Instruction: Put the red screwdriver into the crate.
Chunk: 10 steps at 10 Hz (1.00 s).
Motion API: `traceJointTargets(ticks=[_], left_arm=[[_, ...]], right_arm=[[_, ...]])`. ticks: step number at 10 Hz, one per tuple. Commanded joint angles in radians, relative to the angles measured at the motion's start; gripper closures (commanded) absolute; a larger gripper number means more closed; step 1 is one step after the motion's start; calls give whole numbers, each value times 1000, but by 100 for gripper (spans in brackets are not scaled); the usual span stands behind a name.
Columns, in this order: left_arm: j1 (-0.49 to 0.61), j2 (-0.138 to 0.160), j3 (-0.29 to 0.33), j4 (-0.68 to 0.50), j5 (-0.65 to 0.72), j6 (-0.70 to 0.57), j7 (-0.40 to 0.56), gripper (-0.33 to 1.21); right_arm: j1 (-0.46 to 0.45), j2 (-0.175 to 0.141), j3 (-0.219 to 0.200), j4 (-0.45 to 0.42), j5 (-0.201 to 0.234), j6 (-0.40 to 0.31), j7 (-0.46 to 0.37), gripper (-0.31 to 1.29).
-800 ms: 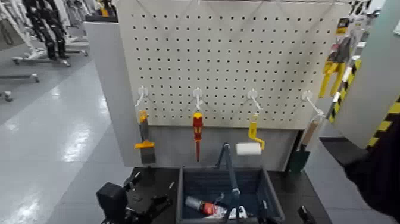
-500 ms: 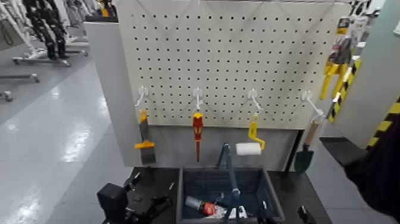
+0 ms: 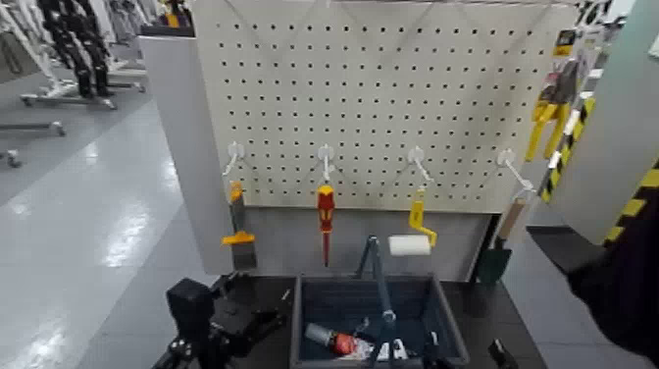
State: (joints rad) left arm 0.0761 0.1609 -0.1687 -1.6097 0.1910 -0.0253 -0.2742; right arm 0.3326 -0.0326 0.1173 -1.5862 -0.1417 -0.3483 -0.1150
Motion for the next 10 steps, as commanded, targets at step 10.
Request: traceJointTargets(ticks=[10], left_arm=[[-369,32,-84,183,50,156,-321,11]], right_arm=[[-9,-3,13,8,-16,5,2,13]])
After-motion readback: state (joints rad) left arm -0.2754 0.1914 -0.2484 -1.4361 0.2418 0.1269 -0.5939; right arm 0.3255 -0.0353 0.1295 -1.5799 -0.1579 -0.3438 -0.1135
